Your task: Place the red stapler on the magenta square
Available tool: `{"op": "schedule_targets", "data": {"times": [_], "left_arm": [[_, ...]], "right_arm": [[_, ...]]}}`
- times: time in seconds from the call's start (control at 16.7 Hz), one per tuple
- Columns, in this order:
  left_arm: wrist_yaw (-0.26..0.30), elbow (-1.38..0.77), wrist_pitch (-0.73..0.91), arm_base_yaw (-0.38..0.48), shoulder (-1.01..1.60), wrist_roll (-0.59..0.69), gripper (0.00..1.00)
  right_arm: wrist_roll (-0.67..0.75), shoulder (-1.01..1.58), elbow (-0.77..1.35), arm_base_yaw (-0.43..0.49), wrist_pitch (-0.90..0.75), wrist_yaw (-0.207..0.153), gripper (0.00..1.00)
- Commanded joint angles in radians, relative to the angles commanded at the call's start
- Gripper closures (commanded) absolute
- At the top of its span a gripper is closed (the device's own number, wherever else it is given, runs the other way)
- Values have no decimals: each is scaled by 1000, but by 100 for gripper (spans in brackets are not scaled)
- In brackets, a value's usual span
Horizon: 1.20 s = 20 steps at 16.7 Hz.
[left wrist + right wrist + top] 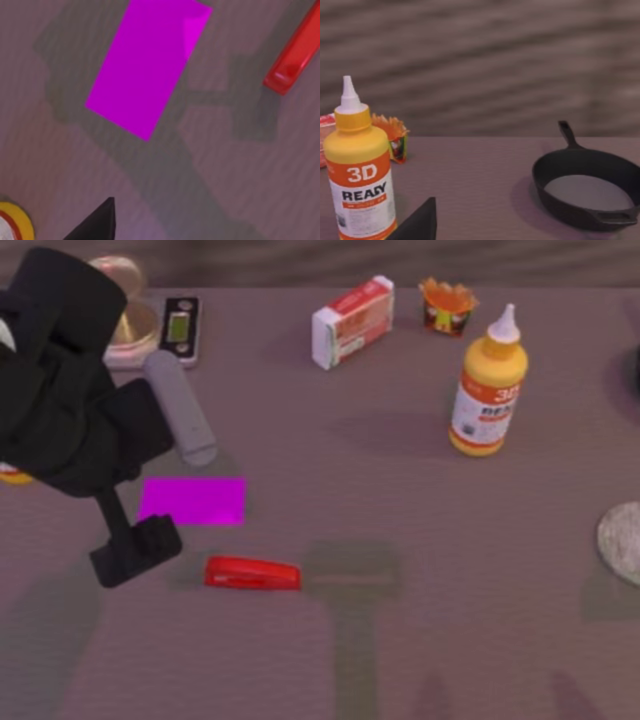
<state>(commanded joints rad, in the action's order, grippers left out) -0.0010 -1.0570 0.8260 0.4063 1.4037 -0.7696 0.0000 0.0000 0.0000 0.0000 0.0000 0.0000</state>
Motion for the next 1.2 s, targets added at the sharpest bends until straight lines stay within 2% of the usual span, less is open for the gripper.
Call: {"op": "schedule_targets", "data": {"times": [0.3, 0.54, 0.96, 1.2], "left_arm": [[1, -299, 215, 113, 380, -212, 0], [0, -439, 299, 163, 522, -305, 0], [-1, -455, 305, 165, 540, -317, 0], [-1, -384, 193, 167, 584, -320, 0]], "right_arm": [[0, 0, 0, 0, 0, 0, 0], [0, 0, 0, 0, 0, 0, 0], [0, 0, 0, 0, 0, 0, 0], [0, 0, 0, 0, 0, 0, 0]]}}
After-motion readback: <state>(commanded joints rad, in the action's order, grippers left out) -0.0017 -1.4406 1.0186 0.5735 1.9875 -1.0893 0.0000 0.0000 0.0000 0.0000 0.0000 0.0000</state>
